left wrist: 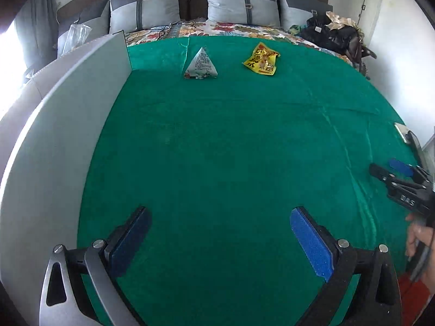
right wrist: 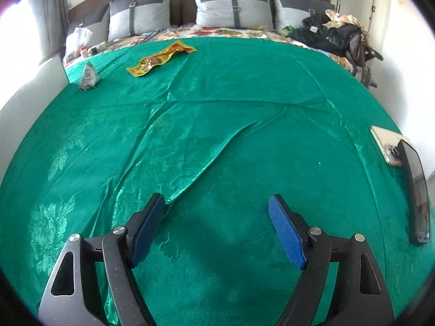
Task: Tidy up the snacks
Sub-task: 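Return both open tools above the green cloth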
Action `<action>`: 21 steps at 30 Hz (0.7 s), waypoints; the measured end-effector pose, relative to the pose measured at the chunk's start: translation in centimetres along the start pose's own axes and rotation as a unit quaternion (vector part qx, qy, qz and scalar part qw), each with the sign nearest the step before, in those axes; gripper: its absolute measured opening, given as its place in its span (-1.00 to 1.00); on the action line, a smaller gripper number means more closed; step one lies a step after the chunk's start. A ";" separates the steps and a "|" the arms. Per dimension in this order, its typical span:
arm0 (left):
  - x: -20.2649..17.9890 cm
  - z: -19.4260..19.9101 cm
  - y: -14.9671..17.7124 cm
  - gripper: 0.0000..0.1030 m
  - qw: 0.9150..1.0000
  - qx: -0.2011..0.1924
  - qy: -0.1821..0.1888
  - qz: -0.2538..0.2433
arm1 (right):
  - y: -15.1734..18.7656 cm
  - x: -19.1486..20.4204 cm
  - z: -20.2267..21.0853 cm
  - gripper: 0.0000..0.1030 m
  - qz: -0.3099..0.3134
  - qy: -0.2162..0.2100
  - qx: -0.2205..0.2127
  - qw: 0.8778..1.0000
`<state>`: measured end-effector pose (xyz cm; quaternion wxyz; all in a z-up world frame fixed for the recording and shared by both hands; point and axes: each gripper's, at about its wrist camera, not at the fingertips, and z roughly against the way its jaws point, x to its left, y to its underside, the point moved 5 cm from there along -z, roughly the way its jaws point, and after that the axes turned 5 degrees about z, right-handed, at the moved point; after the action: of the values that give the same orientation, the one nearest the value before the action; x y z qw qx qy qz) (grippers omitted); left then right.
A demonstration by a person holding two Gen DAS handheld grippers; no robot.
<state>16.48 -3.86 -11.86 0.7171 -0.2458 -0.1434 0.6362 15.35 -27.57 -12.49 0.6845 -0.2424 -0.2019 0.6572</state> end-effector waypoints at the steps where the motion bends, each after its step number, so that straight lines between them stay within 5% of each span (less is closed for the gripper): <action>1: -0.1 -1.0 -0.2 0.96 1.000 0.004 -0.005 0.003 | 0.1 0.0 0.0 0.62 0.000 0.000 0.000 1.000; 5: -0.5 -2.9 -0.4 0.99 1.000 -0.005 -0.031 -0.003 | 0.4 -0.2 0.1 0.62 0.000 -0.001 -0.001 1.000; 21: -0.4 -3.3 -0.3 1.00 0.999 -0.027 -0.030 0.003 | 0.7 -0.3 0.2 0.63 0.001 -0.001 -0.001 1.000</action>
<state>18.35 -4.82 -14.42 0.7037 -0.2465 -0.1813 0.6413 14.68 -27.86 -12.77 0.6834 -0.2429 -0.2034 0.6577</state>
